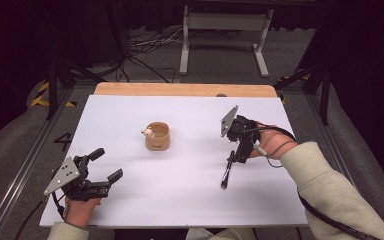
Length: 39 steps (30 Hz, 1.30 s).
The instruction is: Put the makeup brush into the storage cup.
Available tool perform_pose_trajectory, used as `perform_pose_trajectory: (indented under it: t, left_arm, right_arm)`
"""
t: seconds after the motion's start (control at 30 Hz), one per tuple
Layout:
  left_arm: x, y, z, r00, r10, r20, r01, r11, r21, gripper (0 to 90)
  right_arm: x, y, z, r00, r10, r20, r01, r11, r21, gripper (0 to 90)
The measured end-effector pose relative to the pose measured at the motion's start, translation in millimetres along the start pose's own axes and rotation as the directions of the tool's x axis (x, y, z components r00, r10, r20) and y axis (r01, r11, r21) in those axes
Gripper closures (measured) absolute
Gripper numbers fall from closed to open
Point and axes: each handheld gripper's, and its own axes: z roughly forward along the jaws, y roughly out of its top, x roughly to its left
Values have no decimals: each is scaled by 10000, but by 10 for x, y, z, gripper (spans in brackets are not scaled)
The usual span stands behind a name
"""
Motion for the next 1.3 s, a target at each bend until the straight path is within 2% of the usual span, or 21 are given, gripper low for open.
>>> perform_pose_trajectory:
  t: [0.37, 0.87, 1.3]
  left_arm:
    - [0, -7, -8, 10000, 40, 13, -40, 10000, 72, 74]
    - [-1, -17, -87, 9998, 54, -211, -51, 9999, 113, 74]
    - [-1, -19, -80, 9998, 60, -169, -57, 9999, 158, 74]
  right_arm:
    - [-24, -45, 142, 9995, 56, -312, -57, 10000, -19, 46]
    - [-33, -57, 435, 9962, -350, -794, 390, 9980, 502, 53]
    - [9, -106, 625, 9922, -413, -1178, 538, 9931, 1046, 54]
